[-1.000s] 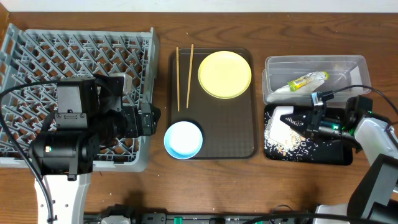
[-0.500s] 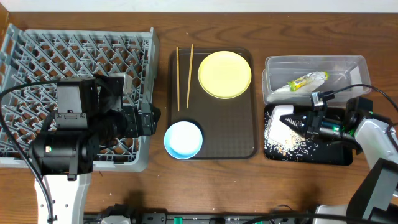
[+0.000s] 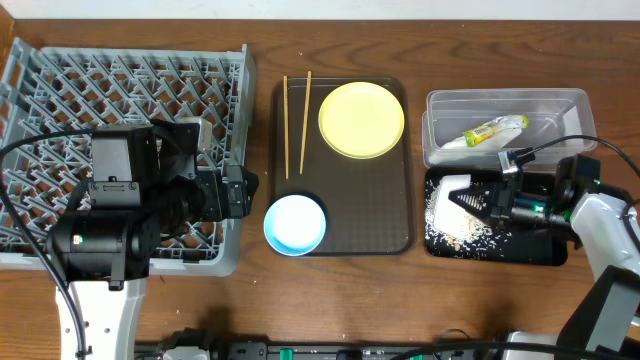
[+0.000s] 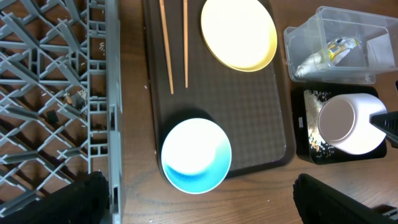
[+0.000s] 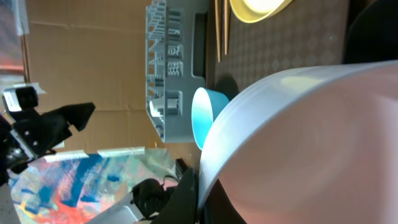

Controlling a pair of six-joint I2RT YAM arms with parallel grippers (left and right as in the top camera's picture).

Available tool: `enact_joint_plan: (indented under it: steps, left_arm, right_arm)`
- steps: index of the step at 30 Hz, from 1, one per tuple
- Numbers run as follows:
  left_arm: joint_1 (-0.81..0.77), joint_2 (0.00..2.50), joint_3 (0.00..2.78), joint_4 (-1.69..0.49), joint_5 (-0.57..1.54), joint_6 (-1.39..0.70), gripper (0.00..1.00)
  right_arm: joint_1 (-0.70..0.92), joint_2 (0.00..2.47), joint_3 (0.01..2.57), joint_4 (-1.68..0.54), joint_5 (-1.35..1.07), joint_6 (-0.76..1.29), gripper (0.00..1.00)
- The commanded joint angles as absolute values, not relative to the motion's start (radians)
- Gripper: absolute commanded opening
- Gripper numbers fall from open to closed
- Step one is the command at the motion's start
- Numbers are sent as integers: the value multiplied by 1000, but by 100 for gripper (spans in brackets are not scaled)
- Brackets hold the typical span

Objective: Sort waste into correct bins and load items into the dishwasher
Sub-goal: 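Tip the bowl with the right gripper to pour rice onto the black tray, then carry the empty bowl back and set it on the brown tray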

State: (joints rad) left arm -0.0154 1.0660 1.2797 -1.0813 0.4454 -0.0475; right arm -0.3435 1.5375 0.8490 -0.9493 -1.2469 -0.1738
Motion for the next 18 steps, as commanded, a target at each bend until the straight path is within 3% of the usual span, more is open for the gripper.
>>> enact_joint_plan:
  steps: [1, 4, 8, 13, 18]
  left_arm:
    - [-19, 1066, 1294, -1084, 444, -34, 98]
    - [-19, 1066, 1294, -1084, 444, -34, 98]
    - [-19, 1066, 1294, -1084, 444, -34, 98]
    - [-19, 1066, 1294, -1084, 444, -34, 98]
    - [-19, 1066, 1294, -1084, 444, -34, 98]
  right_arm:
    - [-326, 1508, 871, -959, -1216, -144, 1]
    - [-306, 1475, 884, -984, -1198, -143, 1]
    - [-202, 1394, 948, -1040, -989, -143, 1]
    - [78, 1305, 1067, -1077, -640, -81, 1]
    - [414, 1310, 1087, -962, -236, 123, 1]
